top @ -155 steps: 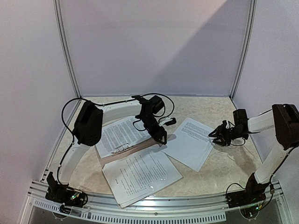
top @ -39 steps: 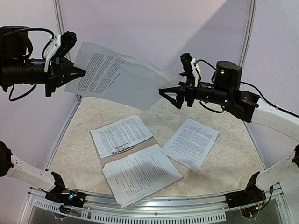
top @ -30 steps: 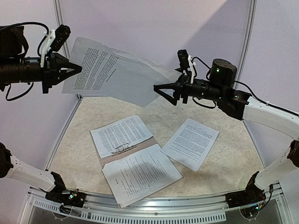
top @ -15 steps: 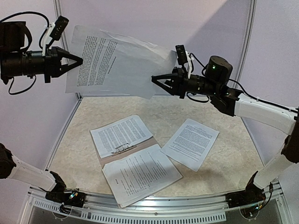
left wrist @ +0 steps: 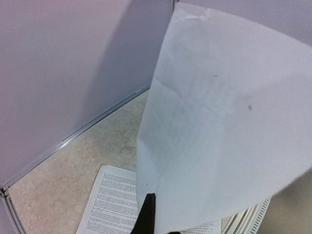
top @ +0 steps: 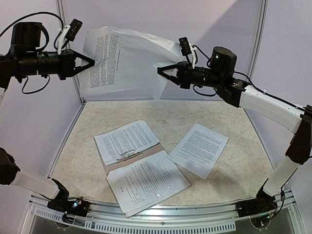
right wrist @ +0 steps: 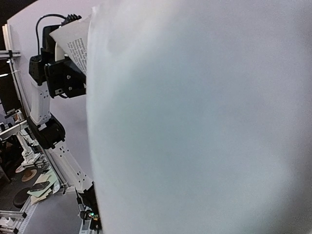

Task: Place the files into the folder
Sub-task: Place the file on the spring clip of the folder.

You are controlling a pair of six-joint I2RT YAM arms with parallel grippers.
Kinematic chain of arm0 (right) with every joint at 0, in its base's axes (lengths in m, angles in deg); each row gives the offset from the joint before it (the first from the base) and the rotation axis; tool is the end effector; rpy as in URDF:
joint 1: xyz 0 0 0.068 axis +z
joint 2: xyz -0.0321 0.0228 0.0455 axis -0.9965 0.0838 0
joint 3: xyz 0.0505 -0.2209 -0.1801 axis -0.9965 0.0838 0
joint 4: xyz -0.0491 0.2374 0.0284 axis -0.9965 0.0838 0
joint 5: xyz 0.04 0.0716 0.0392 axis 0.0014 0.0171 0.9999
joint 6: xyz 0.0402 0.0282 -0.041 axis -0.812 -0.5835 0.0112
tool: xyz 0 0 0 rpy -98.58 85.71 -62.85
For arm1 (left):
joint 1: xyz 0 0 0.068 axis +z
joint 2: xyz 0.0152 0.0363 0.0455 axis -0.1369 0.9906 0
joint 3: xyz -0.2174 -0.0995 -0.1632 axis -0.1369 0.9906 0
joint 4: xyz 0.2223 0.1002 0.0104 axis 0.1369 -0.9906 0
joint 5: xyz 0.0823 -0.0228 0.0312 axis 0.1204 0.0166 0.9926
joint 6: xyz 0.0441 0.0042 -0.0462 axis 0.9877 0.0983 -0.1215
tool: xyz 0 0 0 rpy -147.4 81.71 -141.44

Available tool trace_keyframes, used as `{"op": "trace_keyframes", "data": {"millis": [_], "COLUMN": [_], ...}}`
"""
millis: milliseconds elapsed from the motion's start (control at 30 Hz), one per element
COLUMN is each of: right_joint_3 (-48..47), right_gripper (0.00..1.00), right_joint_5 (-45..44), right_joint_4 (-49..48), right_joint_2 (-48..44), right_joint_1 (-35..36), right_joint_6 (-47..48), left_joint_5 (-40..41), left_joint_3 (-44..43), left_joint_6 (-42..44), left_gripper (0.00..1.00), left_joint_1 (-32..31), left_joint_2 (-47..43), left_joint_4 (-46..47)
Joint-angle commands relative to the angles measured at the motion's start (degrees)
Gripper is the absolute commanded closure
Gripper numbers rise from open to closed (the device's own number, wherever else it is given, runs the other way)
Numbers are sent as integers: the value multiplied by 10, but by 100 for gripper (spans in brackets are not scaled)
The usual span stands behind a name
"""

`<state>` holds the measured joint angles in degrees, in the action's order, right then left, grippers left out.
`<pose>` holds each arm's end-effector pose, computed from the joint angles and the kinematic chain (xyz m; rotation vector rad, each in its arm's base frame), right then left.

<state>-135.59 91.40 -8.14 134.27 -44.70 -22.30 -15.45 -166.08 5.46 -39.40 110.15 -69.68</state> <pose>0.2699 0.2740 0.4439 -0.9213 1.3254 1.3375 0.1469 -0.1077 0.5414 0.7536 1.8199 -0.6464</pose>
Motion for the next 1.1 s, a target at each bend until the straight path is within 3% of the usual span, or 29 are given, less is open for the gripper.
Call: {"op": "trace_keyframes", "data": {"millis": [0,167,233,400,667,1067], "right_joint_3": [-88,-190,-226,-282,-328,-403], "right_gripper": [100,100,100,100,100,96], "right_joint_5": [0,18,25,48,60,49], "right_joint_4": [209,342,365,374,322,350], "right_joint_2": [49,128,166,275,411,512], "right_joint_1": [-13,-33,-43,-43,-34,-32], "right_joint_6": [22,47,36,3,-55,-38], "left_joint_5": [-18,-128,-169,-199,-220,-219], "left_joint_3": [48,73,111,295,442,520], "left_joint_6": [-28,-81,-78,-100,-110,-96], "left_gripper": [100,100,100,100,100,100], "left_joint_1": [41,183,211,214,227,248], "left_joint_2": [33,117,135,106,133,233], "left_joint_4": [26,7,6,117,214,298]}}
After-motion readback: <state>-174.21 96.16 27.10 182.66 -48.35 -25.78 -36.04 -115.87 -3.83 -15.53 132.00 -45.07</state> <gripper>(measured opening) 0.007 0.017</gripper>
